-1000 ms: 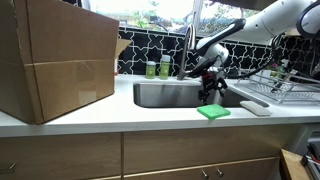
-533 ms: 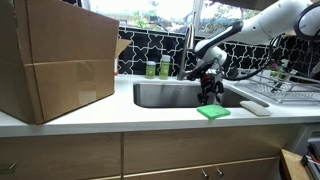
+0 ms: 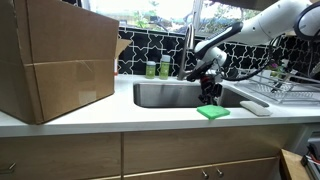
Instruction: Put the white sponge on the edge of the sink then put the green sponge in the sponge holder
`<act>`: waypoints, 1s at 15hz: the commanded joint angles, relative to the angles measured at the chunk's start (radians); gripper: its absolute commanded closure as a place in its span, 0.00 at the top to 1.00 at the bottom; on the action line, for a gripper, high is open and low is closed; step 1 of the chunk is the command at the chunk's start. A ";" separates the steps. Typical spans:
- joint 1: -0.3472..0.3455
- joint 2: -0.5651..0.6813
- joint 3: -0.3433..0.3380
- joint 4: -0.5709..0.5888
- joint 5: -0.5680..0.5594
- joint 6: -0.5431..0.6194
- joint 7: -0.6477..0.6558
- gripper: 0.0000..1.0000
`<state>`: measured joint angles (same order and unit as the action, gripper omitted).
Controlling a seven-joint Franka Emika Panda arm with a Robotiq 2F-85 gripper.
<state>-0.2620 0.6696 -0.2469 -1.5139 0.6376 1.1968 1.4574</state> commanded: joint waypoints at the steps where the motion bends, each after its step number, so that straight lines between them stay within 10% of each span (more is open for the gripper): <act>1: 0.000 0.002 -0.001 -0.017 0.022 0.025 0.024 0.10; 15: 0.002 -0.141 -0.034 -0.082 -0.047 0.016 0.007 0.06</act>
<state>-0.2622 0.6107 -0.2651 -1.5314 0.6236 1.1934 1.4738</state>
